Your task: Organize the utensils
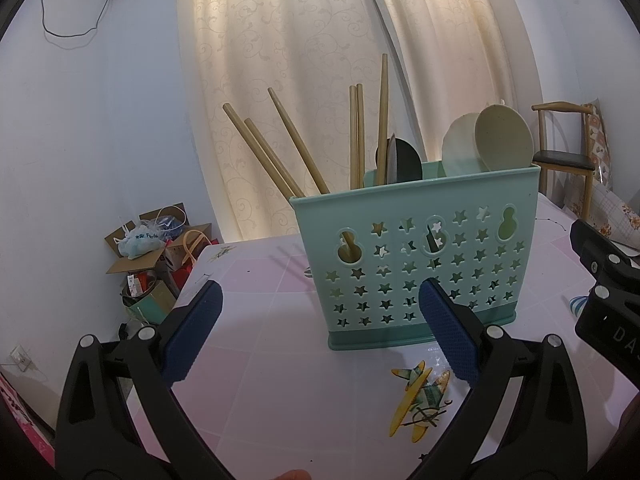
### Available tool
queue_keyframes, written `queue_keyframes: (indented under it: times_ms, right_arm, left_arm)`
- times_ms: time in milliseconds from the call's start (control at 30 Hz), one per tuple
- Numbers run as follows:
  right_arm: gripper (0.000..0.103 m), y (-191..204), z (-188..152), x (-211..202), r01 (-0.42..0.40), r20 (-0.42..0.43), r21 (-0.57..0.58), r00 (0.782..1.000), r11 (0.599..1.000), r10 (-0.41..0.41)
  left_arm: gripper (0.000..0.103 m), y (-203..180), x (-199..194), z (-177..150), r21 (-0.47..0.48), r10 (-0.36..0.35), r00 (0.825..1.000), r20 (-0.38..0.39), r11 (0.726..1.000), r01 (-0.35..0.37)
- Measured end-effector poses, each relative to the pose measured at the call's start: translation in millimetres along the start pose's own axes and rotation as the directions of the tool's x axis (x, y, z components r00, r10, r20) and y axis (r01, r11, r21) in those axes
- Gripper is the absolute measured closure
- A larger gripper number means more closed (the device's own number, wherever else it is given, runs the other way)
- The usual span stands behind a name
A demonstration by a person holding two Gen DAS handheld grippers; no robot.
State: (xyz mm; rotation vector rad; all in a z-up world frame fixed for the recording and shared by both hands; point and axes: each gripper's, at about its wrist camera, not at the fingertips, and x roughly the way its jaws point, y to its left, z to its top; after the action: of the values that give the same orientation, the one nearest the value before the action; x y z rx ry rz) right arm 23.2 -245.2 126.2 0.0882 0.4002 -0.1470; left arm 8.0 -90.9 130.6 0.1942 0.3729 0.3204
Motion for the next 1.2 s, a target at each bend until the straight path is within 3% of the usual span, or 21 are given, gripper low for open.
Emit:
queue_keyframes:
  times_ms: [1200]
  right_arm:
    - [0.006,-0.3,0.0,-0.2,0.000,0.000,0.000,1.000,1.000,0.000]
  left_arm:
    - [0.008,-3.5,-1.1,0.1,-0.002,-0.003,1.000,-0.003,1.000,0.003]
